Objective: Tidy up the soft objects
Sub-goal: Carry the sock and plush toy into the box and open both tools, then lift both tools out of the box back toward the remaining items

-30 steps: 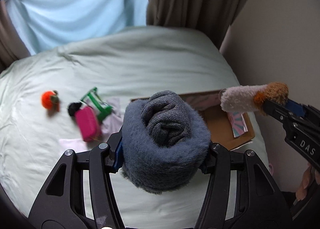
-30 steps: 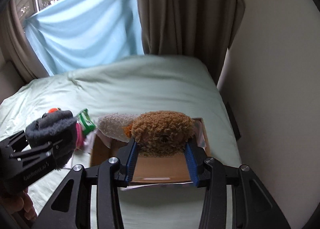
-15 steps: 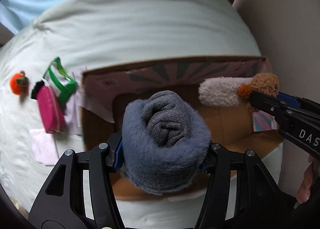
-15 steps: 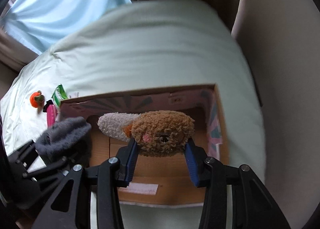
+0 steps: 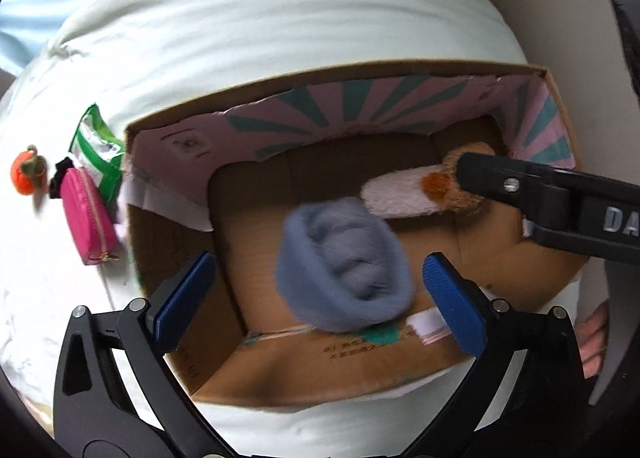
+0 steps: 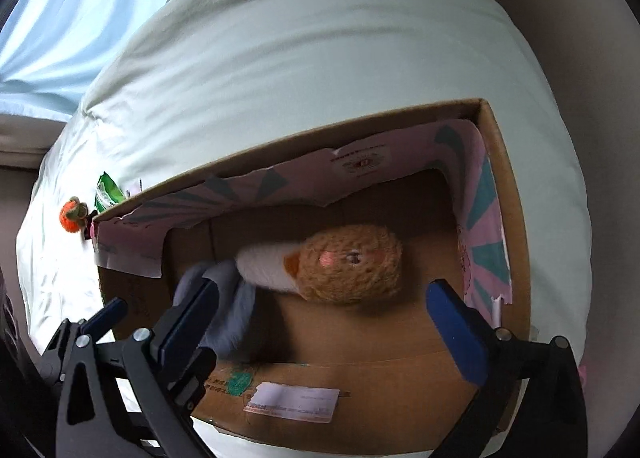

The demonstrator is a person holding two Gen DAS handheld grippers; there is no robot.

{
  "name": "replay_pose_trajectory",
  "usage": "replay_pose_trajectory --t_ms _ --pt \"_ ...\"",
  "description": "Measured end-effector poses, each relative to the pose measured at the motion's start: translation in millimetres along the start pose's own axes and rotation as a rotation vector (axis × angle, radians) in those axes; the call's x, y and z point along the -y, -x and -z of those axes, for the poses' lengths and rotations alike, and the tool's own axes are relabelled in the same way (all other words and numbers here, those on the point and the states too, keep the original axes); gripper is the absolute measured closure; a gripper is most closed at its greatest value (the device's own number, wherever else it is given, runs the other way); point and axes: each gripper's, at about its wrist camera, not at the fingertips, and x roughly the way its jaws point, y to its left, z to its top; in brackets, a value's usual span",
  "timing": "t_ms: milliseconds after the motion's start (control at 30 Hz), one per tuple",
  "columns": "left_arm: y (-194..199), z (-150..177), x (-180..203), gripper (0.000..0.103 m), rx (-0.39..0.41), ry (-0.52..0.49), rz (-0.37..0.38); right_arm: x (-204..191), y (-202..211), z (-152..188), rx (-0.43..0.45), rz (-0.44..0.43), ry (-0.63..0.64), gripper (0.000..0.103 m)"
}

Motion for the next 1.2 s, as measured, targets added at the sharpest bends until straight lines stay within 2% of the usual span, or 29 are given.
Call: replay_pose_trajectory --t_ms 133,333,533,867,1067,1200 --pt "14 8 -6 0.000 0.012 0.014 0.006 3 7 10 0.013 0.001 -0.010 0.000" --pt "35 15 -10 0.000 0.044 0.013 0.003 -3 28 21 0.052 0.052 0.034 0.000" --pt "72 26 -11 0.000 0.100 0.018 0.020 -9 67 33 0.114 0.089 0.057 0.000" --pt "158 60 -31 0.000 0.246 0.042 0.031 -55 155 72 0.315 0.117 0.114 0.000" --pt "225 102 -65 0.000 0.372 0.112 0.031 -97 214 109 0.440 0.120 0.176 0.000" --pt "261 135 -96 0.000 0.460 0.159 -0.005 -130 241 138 0.532 0.138 0.233 0.000"
